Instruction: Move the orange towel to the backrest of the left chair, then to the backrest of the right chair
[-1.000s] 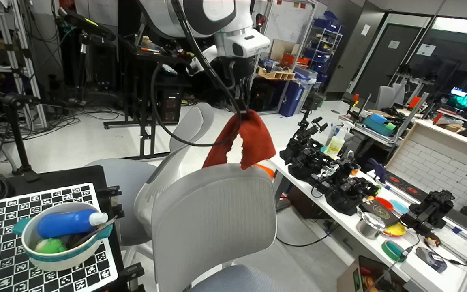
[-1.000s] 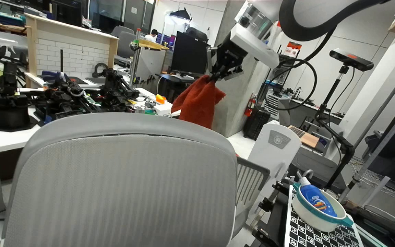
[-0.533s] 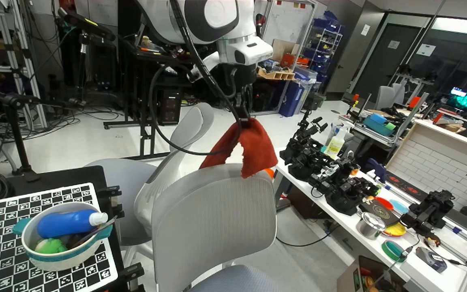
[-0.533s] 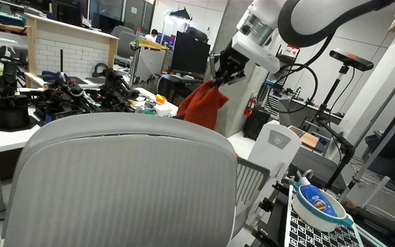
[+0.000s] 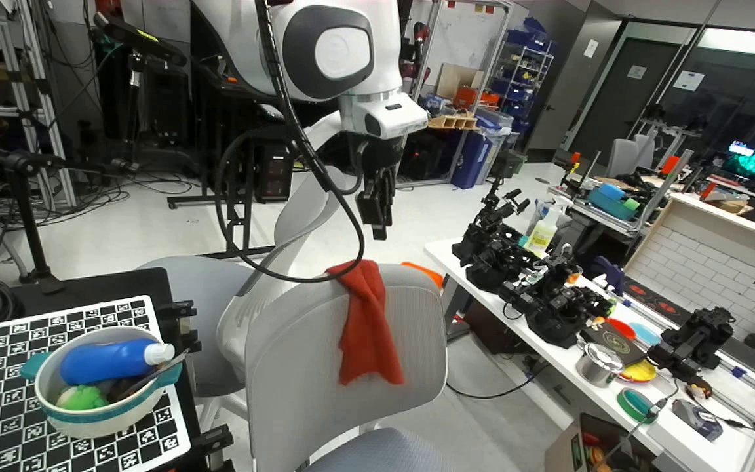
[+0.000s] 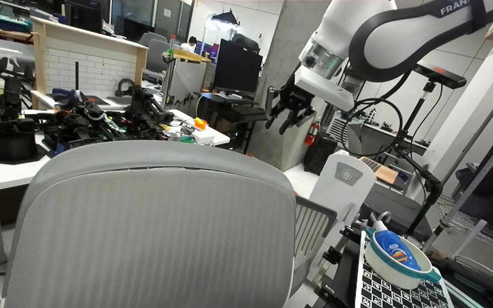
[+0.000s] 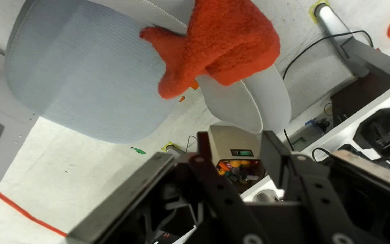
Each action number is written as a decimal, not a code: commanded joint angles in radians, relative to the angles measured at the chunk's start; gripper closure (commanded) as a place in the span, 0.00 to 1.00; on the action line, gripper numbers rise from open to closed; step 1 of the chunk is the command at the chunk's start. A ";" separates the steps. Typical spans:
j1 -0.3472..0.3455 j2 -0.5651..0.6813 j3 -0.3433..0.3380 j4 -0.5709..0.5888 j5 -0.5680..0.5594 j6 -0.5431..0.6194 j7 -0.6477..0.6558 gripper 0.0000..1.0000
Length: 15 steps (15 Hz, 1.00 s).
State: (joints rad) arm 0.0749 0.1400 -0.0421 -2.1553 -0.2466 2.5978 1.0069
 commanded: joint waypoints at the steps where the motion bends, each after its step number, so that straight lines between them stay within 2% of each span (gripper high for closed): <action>1: -0.003 -0.019 -0.010 -0.035 -0.005 0.032 0.003 0.25; 4: -0.010 -0.028 -0.009 -0.039 0.014 0.026 -0.017 0.03; 5: -0.013 -0.035 -0.007 -0.038 0.023 0.018 -0.025 0.00; 7: -0.019 -0.050 0.001 -0.036 0.056 0.002 -0.047 0.00; 8: -0.011 -0.013 -0.005 -0.019 0.019 0.009 -0.011 0.00; 15: -0.014 -0.027 -0.002 -0.024 0.039 0.009 -0.024 0.00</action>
State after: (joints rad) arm 0.0624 0.1130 -0.0453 -2.1797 -0.2100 2.6078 0.9865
